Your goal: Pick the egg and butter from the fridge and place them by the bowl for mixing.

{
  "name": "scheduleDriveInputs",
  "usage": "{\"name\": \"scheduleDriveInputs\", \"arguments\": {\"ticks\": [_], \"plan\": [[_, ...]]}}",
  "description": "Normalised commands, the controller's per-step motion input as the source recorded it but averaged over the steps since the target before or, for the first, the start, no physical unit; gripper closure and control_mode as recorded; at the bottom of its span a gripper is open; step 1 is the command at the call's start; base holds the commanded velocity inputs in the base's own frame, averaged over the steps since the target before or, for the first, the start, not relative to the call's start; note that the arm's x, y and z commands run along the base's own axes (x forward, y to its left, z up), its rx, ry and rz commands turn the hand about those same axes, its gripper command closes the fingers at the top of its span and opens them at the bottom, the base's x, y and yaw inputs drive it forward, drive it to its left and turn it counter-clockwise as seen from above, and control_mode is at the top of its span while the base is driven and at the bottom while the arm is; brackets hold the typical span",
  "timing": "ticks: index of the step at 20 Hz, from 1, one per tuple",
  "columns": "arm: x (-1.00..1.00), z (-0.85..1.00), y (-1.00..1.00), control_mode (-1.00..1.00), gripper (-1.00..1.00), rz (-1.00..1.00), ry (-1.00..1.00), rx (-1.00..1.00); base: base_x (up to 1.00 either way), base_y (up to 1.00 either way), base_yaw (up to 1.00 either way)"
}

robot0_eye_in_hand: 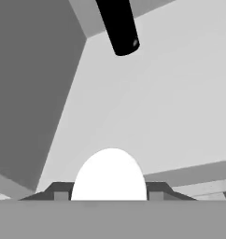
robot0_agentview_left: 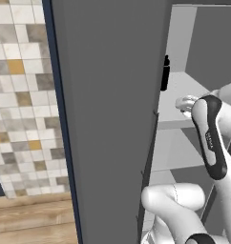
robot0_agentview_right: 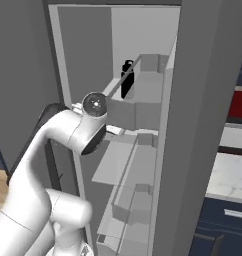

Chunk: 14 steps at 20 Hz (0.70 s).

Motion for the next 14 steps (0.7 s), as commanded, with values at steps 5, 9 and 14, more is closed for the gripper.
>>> {"name": "scheduleDriveInputs", "arguments": {"ticks": [5, 9, 14], "plan": [[-0.82, -0.01, 0.23, -1.0, 1.0, 0.0, -0.03, -0.2, 0.0, 0.0, 0.0], [-0.71, -0.04, 0.17, -1.0, 1.0, 0.0, 0.02, -0.22, 0.0, 0.0, 0.0], [-0.7, -0.14, 0.18, -1.0, 1.0, 0.01, 0.01, -0.18, 0.0, 0.0, 0.0]]}}
